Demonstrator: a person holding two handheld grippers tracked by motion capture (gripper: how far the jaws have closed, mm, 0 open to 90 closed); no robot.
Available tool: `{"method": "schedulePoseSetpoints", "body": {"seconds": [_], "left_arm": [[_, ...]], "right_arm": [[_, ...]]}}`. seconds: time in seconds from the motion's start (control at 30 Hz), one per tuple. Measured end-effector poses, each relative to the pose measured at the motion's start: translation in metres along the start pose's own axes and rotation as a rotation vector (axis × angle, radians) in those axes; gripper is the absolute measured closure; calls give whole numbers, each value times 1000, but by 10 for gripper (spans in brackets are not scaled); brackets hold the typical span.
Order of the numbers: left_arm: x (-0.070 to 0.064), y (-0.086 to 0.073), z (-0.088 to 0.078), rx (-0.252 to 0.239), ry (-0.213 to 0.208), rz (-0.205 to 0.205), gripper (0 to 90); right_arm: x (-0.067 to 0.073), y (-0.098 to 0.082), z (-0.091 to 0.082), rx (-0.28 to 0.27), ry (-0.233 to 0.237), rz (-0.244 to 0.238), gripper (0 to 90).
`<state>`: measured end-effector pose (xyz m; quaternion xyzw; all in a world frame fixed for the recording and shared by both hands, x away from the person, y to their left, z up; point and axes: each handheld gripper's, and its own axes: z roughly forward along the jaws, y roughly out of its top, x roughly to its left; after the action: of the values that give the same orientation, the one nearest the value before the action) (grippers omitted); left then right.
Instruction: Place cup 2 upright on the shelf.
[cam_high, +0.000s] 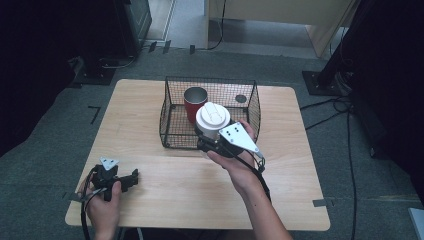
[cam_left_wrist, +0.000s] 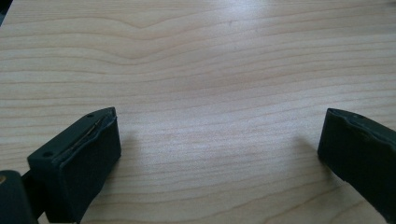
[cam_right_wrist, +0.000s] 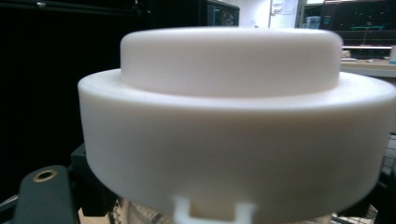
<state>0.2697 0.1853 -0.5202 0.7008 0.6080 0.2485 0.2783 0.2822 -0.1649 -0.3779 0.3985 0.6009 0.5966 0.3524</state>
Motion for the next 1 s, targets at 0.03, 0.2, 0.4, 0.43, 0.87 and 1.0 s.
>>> {"method": "schedulePoseSetpoints", "body": {"seconds": [0.03,0.2,0.4,0.43,0.87,1.0], "left_arm": [[0,0,0,0,0,0,0],[0,0,0,0,0,0,0],[0,0,0,1,0,0,0],[0,0,0,0,0,0,0],[0,0,0,0,0,-1,0],[0,0,0,-1,1,-1,0]], "right_arm": [[-2,1,1,0,-7,3,157],[-11,3,5,-4,-37,13,157],[-21,4,11,-4,-63,33,156],[-24,6,13,-5,-65,39,156],[-42,23,38,-29,-119,57,156],[-47,19,45,-18,-138,54,156]]}}
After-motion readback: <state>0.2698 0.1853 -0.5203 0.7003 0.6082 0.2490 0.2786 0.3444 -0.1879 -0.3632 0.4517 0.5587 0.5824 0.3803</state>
